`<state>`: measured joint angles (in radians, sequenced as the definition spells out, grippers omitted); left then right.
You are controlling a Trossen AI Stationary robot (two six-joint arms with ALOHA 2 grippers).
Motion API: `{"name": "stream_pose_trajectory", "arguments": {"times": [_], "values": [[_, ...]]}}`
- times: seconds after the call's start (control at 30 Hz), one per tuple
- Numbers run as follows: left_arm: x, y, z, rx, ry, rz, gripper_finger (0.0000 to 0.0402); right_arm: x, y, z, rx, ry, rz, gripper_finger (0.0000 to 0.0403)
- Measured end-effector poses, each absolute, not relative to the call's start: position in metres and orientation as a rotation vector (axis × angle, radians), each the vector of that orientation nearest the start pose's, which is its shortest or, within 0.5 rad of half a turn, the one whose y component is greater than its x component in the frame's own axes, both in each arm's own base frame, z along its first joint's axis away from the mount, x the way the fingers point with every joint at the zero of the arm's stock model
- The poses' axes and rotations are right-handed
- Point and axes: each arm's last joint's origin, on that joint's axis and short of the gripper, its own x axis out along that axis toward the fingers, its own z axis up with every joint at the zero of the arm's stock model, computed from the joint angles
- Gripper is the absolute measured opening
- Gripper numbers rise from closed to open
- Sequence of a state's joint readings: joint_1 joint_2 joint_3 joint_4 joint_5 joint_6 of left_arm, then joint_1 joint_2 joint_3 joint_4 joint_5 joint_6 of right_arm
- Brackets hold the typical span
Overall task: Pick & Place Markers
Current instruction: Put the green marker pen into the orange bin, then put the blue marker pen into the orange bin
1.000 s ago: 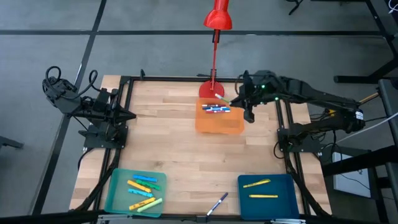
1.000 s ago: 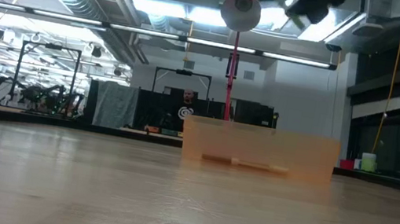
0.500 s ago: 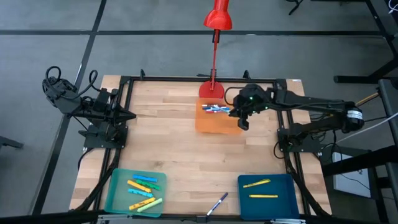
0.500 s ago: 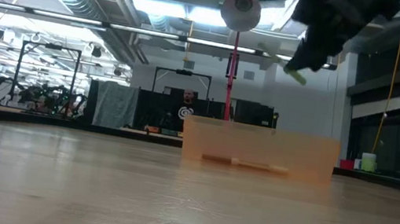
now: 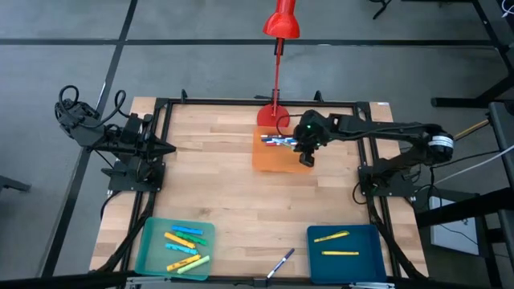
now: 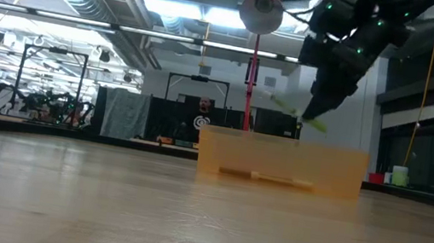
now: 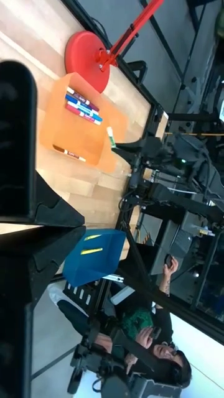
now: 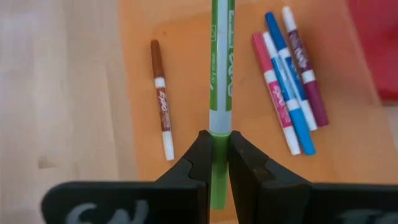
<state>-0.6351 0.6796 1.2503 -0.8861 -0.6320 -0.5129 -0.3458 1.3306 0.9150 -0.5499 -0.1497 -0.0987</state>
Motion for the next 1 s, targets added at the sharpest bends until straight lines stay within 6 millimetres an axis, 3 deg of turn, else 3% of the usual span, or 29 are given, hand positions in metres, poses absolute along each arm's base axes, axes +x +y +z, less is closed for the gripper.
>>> {"name": "stream_pose_trajectory", "arguments": {"times": [0.37,0.7,1.0], "values": [[0.071,-0.031,0.424,-0.323,0.246,0.067,0.0001,0.260,-0.089,0.206,0.155,1.065,-0.118,0.0033],[0.071,-0.031,0.424,-0.338,0.245,0.070,0.0002,0.263,-0.090,0.199,0.145,1.094,-0.106,0.0035],[0.071,-0.031,0.424,-0.339,0.245,0.069,0.0001,0.263,-0.091,0.199,0.164,1.096,-0.138,0.0129]]}}
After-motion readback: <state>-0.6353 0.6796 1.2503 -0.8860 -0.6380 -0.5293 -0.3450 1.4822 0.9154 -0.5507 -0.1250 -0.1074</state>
